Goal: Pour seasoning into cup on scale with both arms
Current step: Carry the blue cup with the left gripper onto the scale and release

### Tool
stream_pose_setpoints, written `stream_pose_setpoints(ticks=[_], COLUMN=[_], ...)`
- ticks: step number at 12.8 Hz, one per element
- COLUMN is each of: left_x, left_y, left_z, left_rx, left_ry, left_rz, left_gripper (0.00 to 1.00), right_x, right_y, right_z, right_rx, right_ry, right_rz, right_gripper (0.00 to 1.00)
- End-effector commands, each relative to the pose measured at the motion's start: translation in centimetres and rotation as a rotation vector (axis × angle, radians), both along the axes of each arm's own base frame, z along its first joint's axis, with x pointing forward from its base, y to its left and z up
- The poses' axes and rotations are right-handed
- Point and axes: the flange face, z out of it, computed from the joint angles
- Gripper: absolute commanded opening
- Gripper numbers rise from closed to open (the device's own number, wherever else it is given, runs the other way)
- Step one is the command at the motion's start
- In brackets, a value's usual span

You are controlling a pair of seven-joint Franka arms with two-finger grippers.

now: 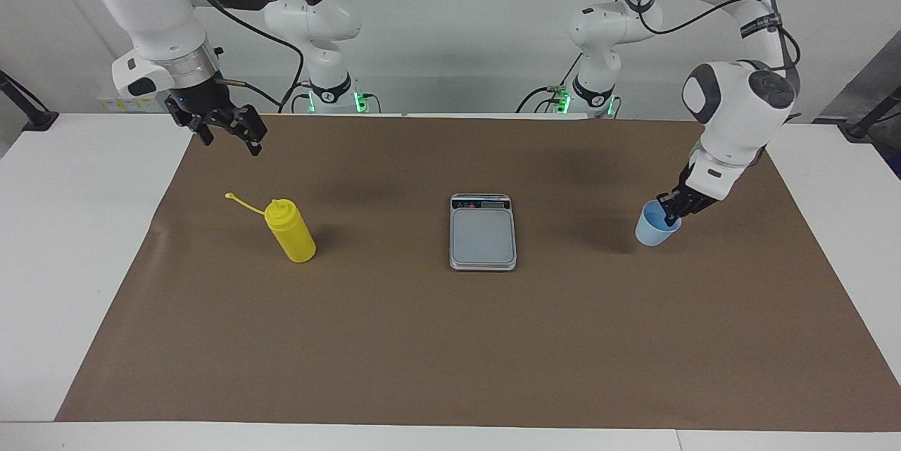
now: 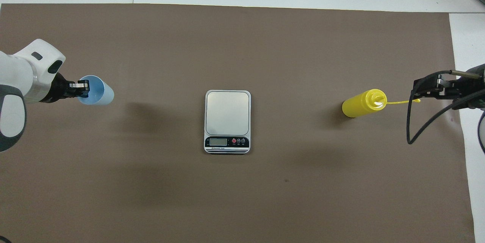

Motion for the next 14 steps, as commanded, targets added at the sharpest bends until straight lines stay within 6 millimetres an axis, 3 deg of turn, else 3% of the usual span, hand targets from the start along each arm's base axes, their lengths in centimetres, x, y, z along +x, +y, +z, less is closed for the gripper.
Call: stream_pose_setpoints(ticks=[1, 4, 7, 9, 13, 14], left_x=[0.9, 0.2, -1.6, -2.5, -4.2, -5.1], left_y=[-3.2, -9.1, -17.2, -22.8, -28.9, -31.3], left_z=[2.0, 3.2, 3.0, 1.4, -1.0, -3.3], left_rx=[-0.016, -0.009, -0.005, -0.019, -0.033, -0.001], left_ry=[0.015, 0.004, -0.022, -0.054, -0.075, -0.054], left_rz=[-0.013, -0.029, -0.012, 0.017, -0.002, -0.020], left_gripper=[0.00, 0.00, 0.00, 0.00, 0.00, 0.00], right_x=[-0.6, -0.6, -0.6, -0.5, -0.6, -0.6], right_y=[-0.2, -0.1, -0.2, -0.2, -0.2, -0.2], right_z=[0.1, 0.3, 0.2, 0.2, 0.2, 0.2], right_rx=[0.003, 0.003, 0.003, 0.003, 0.003, 0.003], right_ry=[0.005, 0.002, 0.004, 0.004, 0.004, 0.004], right_rz=[0.012, 0.013, 0.012, 0.012, 0.012, 0.012], right_gripper=[1.00, 1.00, 1.00, 1.00, 1.00, 1.00])
